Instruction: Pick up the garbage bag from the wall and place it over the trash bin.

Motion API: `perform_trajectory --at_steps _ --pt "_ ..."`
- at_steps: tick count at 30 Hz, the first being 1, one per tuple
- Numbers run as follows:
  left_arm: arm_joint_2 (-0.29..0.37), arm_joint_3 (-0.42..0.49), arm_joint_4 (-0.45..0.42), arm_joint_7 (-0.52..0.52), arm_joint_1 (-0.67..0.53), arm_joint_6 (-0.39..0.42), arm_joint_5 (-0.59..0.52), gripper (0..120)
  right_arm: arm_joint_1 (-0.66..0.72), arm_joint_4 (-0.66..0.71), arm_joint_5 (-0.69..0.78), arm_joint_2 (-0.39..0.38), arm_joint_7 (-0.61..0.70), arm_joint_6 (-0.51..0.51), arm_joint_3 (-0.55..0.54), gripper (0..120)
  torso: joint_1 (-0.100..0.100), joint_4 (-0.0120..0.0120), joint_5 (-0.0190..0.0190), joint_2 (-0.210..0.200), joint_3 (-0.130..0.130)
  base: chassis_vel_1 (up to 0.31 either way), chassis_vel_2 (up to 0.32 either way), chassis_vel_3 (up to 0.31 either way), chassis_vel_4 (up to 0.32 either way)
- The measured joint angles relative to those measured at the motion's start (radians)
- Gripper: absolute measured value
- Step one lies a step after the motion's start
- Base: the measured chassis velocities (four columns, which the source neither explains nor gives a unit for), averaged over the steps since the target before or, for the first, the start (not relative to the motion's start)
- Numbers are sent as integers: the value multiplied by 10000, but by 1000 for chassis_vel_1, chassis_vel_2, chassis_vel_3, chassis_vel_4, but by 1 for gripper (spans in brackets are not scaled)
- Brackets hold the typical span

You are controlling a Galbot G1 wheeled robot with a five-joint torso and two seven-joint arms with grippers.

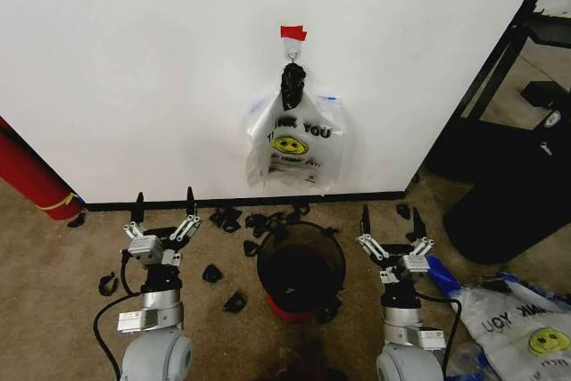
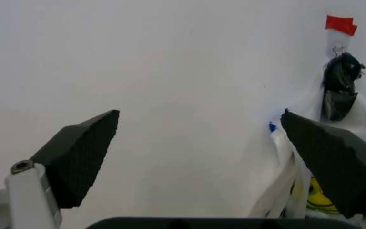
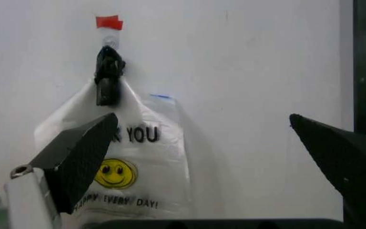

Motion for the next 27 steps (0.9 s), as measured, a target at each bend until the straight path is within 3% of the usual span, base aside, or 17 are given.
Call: perform_trajectory --at_steps 6,24,27 --pt "241 102 -226 105 54 580 -2 100 37 -10 -1 24 -320 -171 -28 100 0 -1 1 0 0 0 0 0 0" --pt "54 67 -255 749 235 357 -350 100 134 -192 716 54 -450 -593 -136 100 0 -1 2 0 0 0 0 0 0" --pt "20 118 -246 761 269 337 -232 100 392 -290 1615 -135 -600 -962 -449 100 0 -3 2 0 0 0 0 0 0"
